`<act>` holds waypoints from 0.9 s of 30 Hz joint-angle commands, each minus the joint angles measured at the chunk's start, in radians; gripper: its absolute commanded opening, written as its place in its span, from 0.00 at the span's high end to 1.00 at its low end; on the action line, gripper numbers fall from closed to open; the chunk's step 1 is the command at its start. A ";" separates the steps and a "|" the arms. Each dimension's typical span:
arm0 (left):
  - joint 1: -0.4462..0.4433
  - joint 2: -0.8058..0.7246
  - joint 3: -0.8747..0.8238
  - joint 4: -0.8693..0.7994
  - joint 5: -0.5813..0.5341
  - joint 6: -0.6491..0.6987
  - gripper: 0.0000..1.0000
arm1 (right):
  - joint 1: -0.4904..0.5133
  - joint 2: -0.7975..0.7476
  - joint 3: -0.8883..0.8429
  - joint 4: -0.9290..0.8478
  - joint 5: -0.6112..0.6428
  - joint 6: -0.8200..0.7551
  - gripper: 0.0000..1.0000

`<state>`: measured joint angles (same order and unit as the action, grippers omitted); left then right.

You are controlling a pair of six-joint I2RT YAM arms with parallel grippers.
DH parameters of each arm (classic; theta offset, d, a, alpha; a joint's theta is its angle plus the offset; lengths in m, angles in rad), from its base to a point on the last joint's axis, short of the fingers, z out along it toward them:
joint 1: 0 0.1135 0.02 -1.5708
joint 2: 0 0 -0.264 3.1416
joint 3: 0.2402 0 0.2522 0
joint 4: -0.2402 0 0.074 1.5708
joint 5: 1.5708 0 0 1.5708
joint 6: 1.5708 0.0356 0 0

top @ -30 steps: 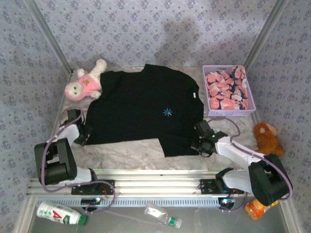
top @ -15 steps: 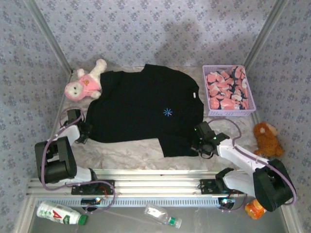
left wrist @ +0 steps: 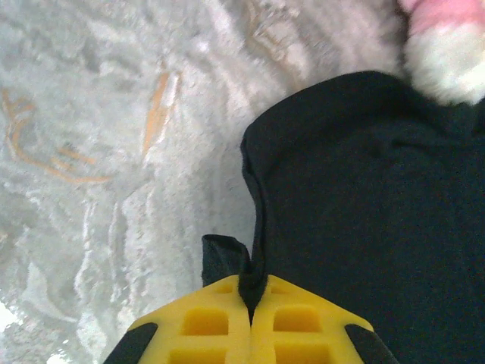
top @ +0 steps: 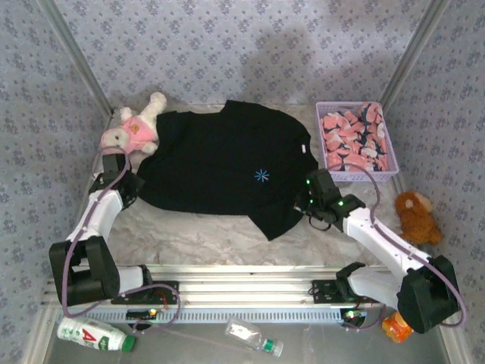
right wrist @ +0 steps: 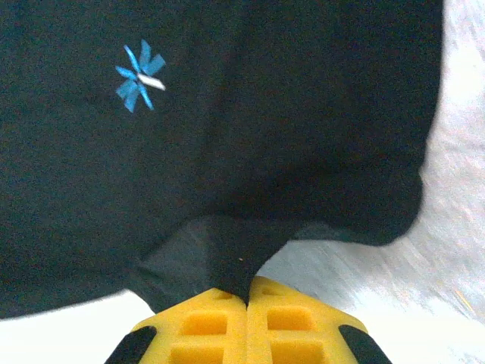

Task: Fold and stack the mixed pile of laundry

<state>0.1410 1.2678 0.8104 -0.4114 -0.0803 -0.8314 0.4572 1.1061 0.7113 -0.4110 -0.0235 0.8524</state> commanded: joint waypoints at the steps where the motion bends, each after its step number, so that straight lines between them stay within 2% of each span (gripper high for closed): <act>1: -0.005 0.027 0.057 0.020 -0.025 -0.016 1.00 | -0.022 0.065 0.094 0.146 0.013 -0.036 1.00; 10: -0.006 0.115 0.125 0.083 -0.059 -0.049 1.00 | -0.054 0.316 0.311 0.292 0.016 -0.095 1.00; 19: -0.003 0.360 0.296 0.088 -0.088 -0.053 1.00 | -0.143 0.635 0.549 0.383 -0.018 -0.125 1.00; 20: -0.002 0.386 0.314 0.088 -0.086 -0.052 0.99 | -0.156 0.670 0.574 0.381 -0.035 -0.114 0.97; 21: -0.003 0.404 0.327 0.095 -0.077 -0.045 0.95 | -0.169 0.697 0.602 0.395 -0.063 -0.115 0.93; 22: -0.003 0.423 0.344 0.101 -0.059 -0.037 0.83 | -0.183 0.725 0.626 0.414 -0.078 -0.117 0.86; 23: -0.004 0.442 0.360 0.106 -0.033 -0.032 0.68 | -0.190 0.745 0.649 0.411 -0.084 -0.113 0.84; 25: -0.005 0.463 0.383 0.120 0.004 -0.012 0.48 | -0.205 0.763 0.670 0.430 -0.075 -0.117 0.84; 27: -0.005 0.470 0.398 0.123 0.021 -0.003 0.34 | -0.217 0.767 0.692 0.408 -0.064 -0.130 0.71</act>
<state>0.1371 1.7329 1.1580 -0.3134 -0.0959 -0.8528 0.2539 1.8729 1.3445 -0.0242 -0.0765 0.7475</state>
